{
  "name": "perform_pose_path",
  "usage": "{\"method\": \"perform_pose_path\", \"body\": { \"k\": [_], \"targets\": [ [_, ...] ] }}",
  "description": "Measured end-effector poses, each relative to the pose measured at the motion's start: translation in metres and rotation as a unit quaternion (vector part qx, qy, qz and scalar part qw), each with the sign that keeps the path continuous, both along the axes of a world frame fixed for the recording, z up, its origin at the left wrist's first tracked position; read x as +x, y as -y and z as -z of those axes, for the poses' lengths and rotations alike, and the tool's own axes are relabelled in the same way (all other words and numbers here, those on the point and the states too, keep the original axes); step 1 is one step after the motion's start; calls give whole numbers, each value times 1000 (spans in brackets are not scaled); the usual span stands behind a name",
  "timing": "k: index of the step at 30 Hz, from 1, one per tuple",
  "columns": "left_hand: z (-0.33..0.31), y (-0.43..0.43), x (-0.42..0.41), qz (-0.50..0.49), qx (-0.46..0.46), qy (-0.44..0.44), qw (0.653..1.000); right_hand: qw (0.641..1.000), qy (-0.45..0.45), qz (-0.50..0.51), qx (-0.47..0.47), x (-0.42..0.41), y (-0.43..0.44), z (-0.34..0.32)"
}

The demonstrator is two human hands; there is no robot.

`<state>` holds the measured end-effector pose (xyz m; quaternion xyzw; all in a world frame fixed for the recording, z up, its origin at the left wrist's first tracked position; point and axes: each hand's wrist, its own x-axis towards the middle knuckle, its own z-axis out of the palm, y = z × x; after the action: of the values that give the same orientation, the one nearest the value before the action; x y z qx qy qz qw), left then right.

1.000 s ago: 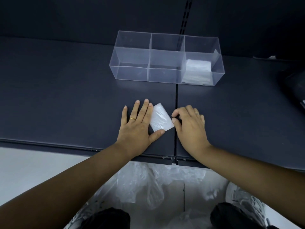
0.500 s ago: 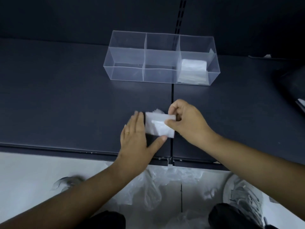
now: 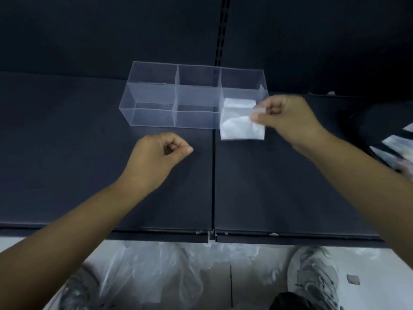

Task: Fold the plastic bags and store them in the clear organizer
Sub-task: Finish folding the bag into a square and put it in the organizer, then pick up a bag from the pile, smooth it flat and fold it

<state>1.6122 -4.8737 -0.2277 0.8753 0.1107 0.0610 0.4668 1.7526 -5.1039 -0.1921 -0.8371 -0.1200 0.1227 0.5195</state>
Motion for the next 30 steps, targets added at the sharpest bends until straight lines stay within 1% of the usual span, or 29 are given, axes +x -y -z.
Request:
{"method": "perform_pose_path", "body": {
  "k": [1, 3, 6, 9, 11, 12, 13, 15, 16, 17, 19, 21, 23, 25, 26, 27, 28, 29, 30],
  "targets": [
    [4, 1, -2, -9, 2, -2, 1000, 1000, 1, 22, 10, 16, -1, -2],
    [14, 8, -10, 3, 12, -20, 1000, 999, 20, 40, -14, 42, -7, 0],
    [32, 19, -28, 51, 76, -32, 995, 987, 84, 48, -128, 63, -18, 18],
    [43, 21, -38, 71, 128, -7, 989, 958, 148, 38, -243, 66, -24, 32],
    [45, 21, -41, 69, 139, -5, 988, 925, 205, 30, -320, 64, -28, 36],
    [46, 21, -42, 71, 142, -5, 987, 911, 236, 35, -336, 62, -29, 36],
    [47, 21, -43, 71, 144, -6, 987, 905, 264, 40, -330, 60, -30, 35],
    [47, 19, -46, 70, 145, -7, 987, 920, 287, 20, -265, 55, -32, 30],
    [48, 17, -47, 68, 146, -6, 987, 930, 284, -11, -232, 52, -32, 28],
    [48, 16, -49, 66, 147, -4, 987, 933, 280, -52, -220, 48, -33, 27],
    [48, 16, -52, 60, 148, 6, 987, 920, 255, -132, -267, 41, -36, 28],
    [50, 15, -57, 52, 156, 20, 986, 904, 185, -188, -338, 38, -40, 30],
    [52, 15, -63, 57, 173, -5, 983, 902, 110, -206, -362, 36, -42, 29],
    [54, 12, -70, 89, 219, -51, 970, 903, 93, -199, -369, 33, -42, 28],
    [56, 9, -75, 109, 263, -66, 956, 902, 111, -189, -372, 30, -43, 28],
    [58, 5, -78, 128, 312, -77, 938, 901, 153, -171, -367, 25, -43, 28],
    [59, 1, -82, 143, 355, -85, 920, 901, 214, -147, -347, 14, -43, 27],
    [60, -2, -84, 152, 382, -91, 907, 904, 281, -129, -295, -1, -43, 26],
    [61, -5, -85, 156, 397, -92, 900, 905, 342, -129, -218, -23, -41, 26]
  ]
}}
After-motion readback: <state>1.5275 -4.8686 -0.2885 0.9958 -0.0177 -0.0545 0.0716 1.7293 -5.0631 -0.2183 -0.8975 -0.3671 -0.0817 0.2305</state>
